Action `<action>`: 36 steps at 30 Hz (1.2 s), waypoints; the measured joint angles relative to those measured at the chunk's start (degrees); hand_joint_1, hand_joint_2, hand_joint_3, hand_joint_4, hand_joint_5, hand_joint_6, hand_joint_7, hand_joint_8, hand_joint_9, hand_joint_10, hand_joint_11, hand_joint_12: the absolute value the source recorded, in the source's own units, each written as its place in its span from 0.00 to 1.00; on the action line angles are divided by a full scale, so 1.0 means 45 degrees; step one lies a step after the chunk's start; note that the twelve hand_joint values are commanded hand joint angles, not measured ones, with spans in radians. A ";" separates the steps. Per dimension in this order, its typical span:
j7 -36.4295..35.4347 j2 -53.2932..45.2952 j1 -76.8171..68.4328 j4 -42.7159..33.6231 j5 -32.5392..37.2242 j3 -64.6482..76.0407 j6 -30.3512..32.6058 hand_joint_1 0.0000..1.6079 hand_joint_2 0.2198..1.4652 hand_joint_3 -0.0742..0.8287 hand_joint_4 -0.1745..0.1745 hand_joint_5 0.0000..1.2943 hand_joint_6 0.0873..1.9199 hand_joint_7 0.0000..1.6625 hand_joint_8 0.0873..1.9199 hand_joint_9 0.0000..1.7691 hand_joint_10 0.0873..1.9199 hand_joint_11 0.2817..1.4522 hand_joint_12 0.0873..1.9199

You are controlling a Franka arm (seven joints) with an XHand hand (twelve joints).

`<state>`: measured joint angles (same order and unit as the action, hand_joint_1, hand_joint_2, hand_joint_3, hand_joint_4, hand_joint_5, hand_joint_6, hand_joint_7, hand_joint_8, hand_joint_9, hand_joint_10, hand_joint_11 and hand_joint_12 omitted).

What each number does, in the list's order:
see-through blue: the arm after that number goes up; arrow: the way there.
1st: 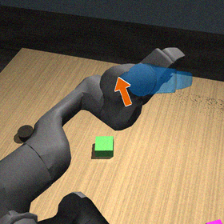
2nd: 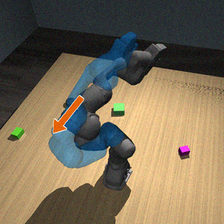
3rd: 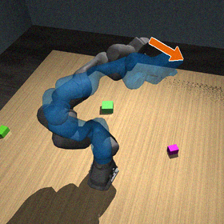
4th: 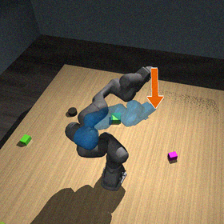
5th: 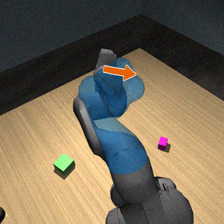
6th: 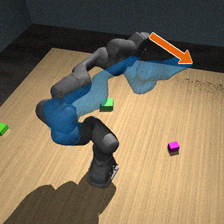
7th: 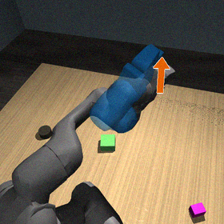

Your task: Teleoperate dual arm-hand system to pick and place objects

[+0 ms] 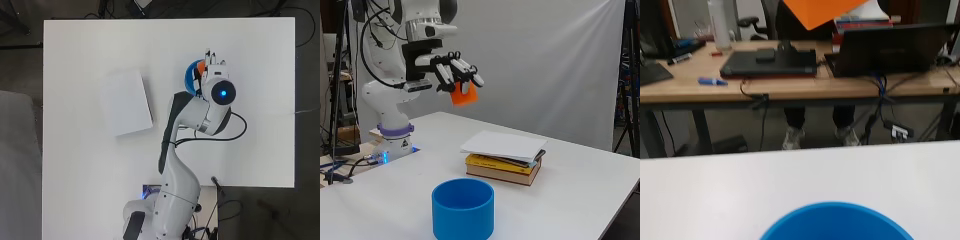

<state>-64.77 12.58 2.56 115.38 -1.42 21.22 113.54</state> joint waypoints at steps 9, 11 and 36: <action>0.0184 -0.5549 0.0514 -0.3170 0.1142 -0.0512 0.0106 0.60 0.80 0.09 0.17 0.39 0.00 0.62 1.00 0.73 1.00 0.58 0.94; 0.0198 -0.5551 0.0531 -0.3096 0.1152 -0.0573 0.0202 0.65 0.82 0.10 0.10 0.40 0.22 0.57 0.94 0.65 0.94 0.45 0.84; 0.1195 -0.0283 -1.5251 0.1775 -0.1932 1.5885 0.1920 0.66 0.92 0.08 0.38 0.33 0.91 0.41 0.79 0.40 0.71 0.48 0.00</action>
<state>-59.40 11.31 -66.07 123.37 -10.11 92.70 122.18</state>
